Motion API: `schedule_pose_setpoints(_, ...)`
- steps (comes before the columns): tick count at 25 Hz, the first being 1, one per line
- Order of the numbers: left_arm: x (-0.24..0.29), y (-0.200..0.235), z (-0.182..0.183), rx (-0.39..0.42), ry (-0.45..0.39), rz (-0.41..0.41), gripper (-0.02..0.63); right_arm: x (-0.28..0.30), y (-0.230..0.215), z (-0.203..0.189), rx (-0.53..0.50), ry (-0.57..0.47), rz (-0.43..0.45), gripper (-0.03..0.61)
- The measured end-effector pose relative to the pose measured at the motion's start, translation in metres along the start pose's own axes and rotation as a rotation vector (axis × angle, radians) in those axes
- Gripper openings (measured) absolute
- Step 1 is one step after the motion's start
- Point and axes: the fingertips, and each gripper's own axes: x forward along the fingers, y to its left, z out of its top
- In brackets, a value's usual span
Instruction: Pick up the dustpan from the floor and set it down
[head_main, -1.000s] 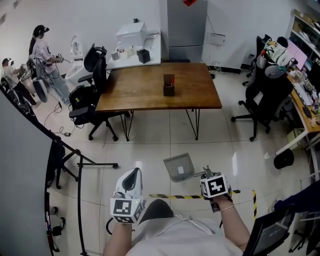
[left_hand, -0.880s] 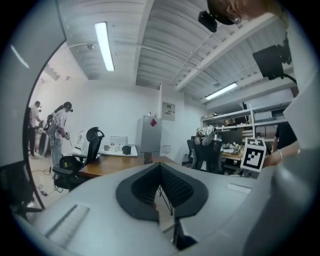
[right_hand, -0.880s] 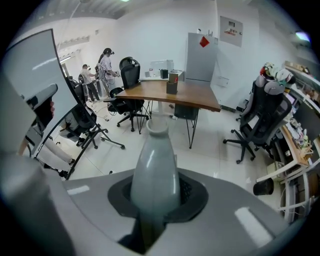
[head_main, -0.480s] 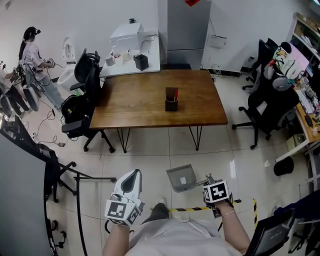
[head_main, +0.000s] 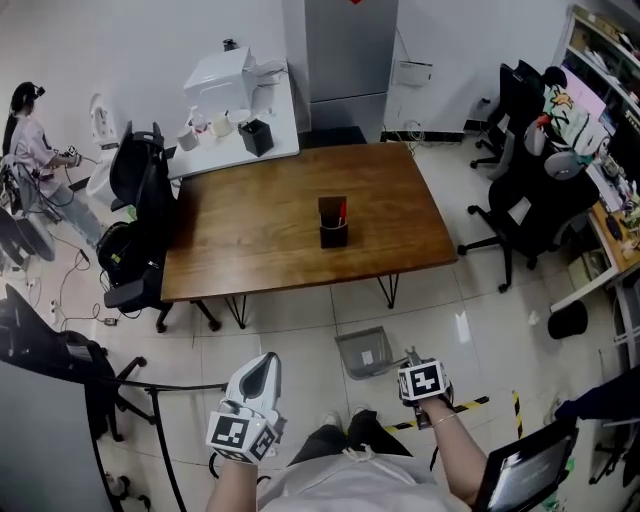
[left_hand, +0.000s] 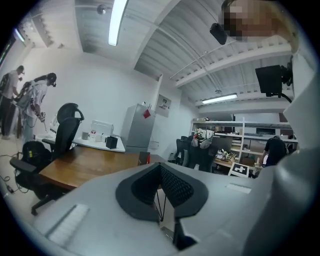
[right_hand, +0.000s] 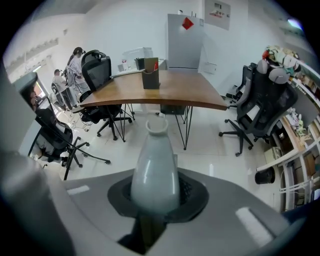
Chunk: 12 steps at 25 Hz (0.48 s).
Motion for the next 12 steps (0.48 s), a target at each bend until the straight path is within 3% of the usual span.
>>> schedule_pose_setpoints(5, 0.024, 0.017, -0.029, -0.002, 0.046, 0.018, 0.014, 0.076, -0.011, 0.011, 0.001, 0.015, -0.005, 0.063)
schedule_pose_setpoints(12, 0.047, 0.034, -0.089, -0.026, 0.115, 0.019, 0.014, 0.158, -0.015, -0.003, -0.017, 0.052, -0.007, 0.066)
